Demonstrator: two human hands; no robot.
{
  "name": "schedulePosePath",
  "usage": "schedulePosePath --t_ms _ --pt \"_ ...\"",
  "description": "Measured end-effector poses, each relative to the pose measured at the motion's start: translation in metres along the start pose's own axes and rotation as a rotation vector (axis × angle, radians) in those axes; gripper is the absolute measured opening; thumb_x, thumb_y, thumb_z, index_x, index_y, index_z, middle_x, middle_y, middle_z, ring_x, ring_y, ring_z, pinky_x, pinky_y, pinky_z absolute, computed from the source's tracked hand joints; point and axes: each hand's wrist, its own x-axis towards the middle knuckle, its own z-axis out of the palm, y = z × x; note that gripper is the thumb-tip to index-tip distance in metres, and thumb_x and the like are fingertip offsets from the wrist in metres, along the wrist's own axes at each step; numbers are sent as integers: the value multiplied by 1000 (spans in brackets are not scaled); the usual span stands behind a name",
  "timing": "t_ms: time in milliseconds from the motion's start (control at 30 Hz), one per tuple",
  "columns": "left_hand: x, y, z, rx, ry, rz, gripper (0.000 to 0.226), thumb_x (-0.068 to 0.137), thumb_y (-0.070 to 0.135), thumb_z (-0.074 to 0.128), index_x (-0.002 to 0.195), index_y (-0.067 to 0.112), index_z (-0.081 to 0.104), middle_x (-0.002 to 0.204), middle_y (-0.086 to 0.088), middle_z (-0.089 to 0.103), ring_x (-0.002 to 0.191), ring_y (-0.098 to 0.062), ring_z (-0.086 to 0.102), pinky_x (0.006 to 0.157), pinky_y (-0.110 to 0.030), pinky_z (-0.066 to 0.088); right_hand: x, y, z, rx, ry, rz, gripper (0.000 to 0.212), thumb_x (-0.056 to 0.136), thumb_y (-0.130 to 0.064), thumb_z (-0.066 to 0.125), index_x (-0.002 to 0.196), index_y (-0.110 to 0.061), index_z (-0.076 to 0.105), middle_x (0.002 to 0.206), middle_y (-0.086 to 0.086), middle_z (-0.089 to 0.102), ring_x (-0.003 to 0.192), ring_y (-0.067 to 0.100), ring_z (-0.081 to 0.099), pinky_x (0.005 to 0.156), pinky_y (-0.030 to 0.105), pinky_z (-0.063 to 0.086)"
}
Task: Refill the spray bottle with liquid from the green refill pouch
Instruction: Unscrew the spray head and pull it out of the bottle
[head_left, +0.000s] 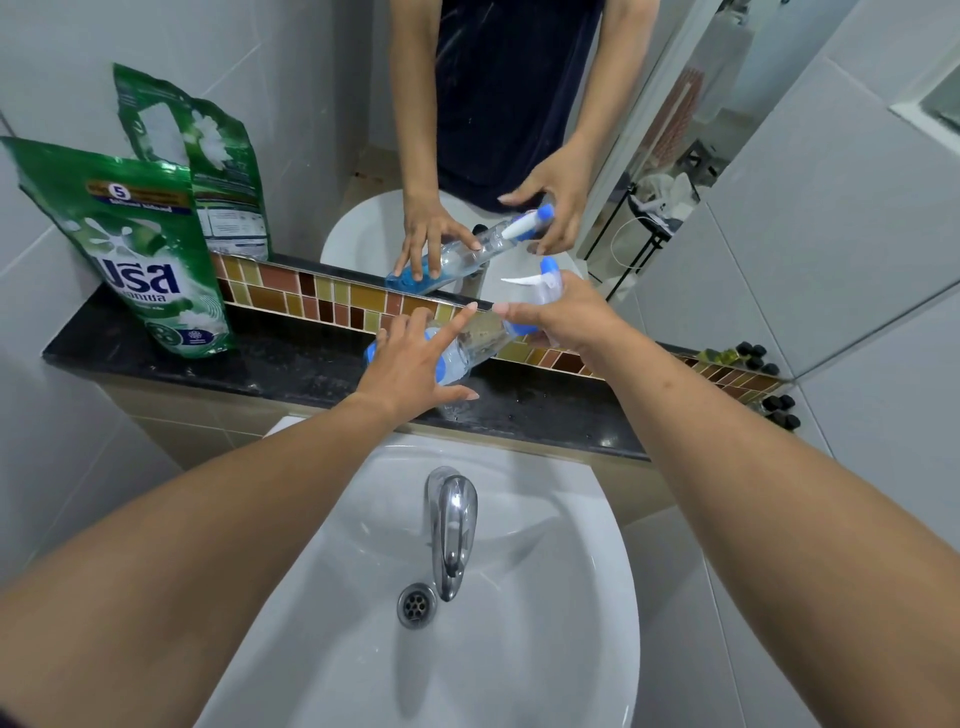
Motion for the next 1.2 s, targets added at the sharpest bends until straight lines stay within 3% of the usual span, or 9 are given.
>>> schedulePosePath --t_ms 67,167,333,400,533,667,900,1200 --pt "0 -2 1 23 5 14 108 74 75 64 154 47 -3 142 -13 35 128 -32 37 108 -55 37 0 0 -1 -31 51 14 50 73 -16 85 114 -7 58 106 13 67 87 27 71 75 43 61" --pt "0 -7 0 29 14 -2 108 74 76 62 154 47 -3 141 -14 36 127 -31 38 107 -52 39 -4 -7 -17 17 124 -15 57 72 2 81 121 -6 54 110 16 64 90 30 70 72 40 61" --pt "3 -12 -5 65 -11 -20 107 75 76 62 154 47 -3 147 -15 32 132 -32 35 109 -51 38 -18 -19 -64 -109 238 -122 71 79 -18 80 139 -17 43 100 2 63 78 25 71 58 30 61" --pt "4 -13 -7 70 -20 -16 107 74 76 63 154 47 -2 146 -14 32 132 -32 35 108 -51 39 -23 -20 -81 -139 275 -157 71 83 -21 76 144 -19 39 105 6 62 76 23 69 58 29 61" --pt "5 -13 -8 94 -41 2 107 74 76 63 154 48 -3 145 -14 33 129 -32 36 107 -50 40 -32 -22 -102 -234 360 -195 78 86 -35 72 150 -29 28 134 11 54 76 22 72 67 40 62" --pt "4 -9 -8 107 -50 14 106 76 74 64 155 47 -3 148 -14 31 133 -34 34 109 -51 38 -46 -25 -102 -370 397 -248 80 91 -38 65 154 -32 16 150 6 39 84 24 70 74 38 61" --pt "2 -7 -8 171 -55 63 104 78 75 59 155 45 -4 147 -14 33 131 -34 36 109 -55 37 -51 -21 -98 -458 395 -298 85 90 -42 64 154 -36 9 156 4 30 108 34 62 93 50 52" --pt "3 -8 -6 191 -46 70 104 79 76 57 155 44 -5 146 -14 34 130 -33 38 109 -53 38 -58 -16 -105 -340 470 -422 83 87 -36 70 152 -38 18 155 -1 31 124 30 51 93 52 52"
